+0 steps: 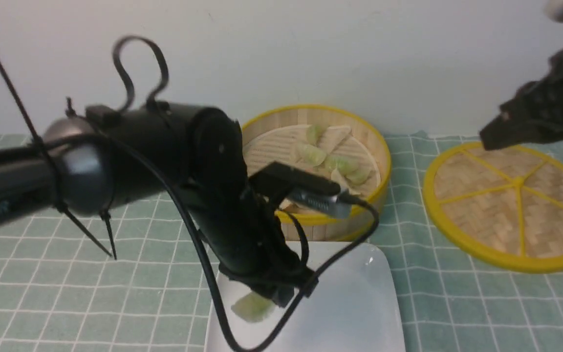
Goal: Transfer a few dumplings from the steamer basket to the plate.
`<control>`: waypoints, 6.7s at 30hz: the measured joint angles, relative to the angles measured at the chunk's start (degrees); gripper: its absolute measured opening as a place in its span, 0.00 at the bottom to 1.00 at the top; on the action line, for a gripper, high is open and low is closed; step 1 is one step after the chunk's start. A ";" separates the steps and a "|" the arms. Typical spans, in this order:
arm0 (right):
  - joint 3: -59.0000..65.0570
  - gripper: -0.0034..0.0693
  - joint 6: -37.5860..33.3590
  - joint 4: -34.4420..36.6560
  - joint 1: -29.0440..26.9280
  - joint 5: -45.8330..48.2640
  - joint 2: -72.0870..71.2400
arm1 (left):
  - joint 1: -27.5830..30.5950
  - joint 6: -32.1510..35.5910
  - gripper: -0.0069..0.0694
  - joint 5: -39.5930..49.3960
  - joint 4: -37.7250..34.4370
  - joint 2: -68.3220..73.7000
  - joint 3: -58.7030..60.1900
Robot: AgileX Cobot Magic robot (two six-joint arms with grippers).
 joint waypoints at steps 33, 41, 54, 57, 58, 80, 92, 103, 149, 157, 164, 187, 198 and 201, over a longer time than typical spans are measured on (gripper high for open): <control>-28.65 0.48 2.31 -9.59 13.72 -12.33 45.10 | -0.34 -30.89 0.08 14.81 30.67 -35.47 9.49; -29.03 0.23 2.89 -12.82 14.80 -11.92 45.06 | -0.34 -31.82 0.08 16.57 31.95 -42.83 9.97; -28.58 0.22 5.14 -14.15 14.80 -2.21 30.65 | -0.34 -31.93 0.08 20.15 33.09 -44.55 9.98; -28.58 0.21 5.26 -11.90 14.80 2.62 26.29 | -0.34 -31.93 0.08 20.35 33.21 -44.55 9.98; -28.58 0.21 5.36 -11.19 14.80 3.42 25.27 | -0.34 -31.93 0.08 20.37 33.24 -44.55 9.98; 0.01 0.32 15.69 -5.52 28.49 -3.45 26.39 | -0.34 -31.73 0.08 17.75 33.41 -44.55 12.32; -9.03 0.36 22.84 -13.96 28.43 3.48 14.77 | -0.34 -29.66 0.08 15.76 33.46 -44.55 12.32; -2.23 0.03 31.62 -30.86 28.43 -0.87 -22.13 | -0.34 -28.98 0.08 9.80 33.46 -44.55 12.32; 54.92 0.03 47.20 -49.25 28.43 -38.19 -83.20 | -0.43 -31.95 0.08 -21.61 31.86 -78.86 33.97; 54.92 0.03 47.20 -49.25 28.43 -38.19 -83.20 | -0.43 -30.72 0.08 -21.86 34.48 -79.17 34.37; 54.92 0.03 47.20 -49.38 28.43 -38.19 -83.20 | 10.97 -18.15 0.08 -24.56 25.84 -86.98 43.34; 54.95 0.03 47.04 -49.48 28.43 -37.84 -83.20 | 31.17 -3.64 0.08 -29.39 14.42 -101.71 71.05; 54.95 0.03 47.04 -49.65 28.43 -37.84 -83.20 | 31.17 -3.64 0.08 -29.39 14.42 -101.71 71.05; 54.95 0.03 47.04 -49.65 28.43 -37.84 -83.20 | 31.17 -3.64 0.08 -29.34 14.42 -101.71 71.05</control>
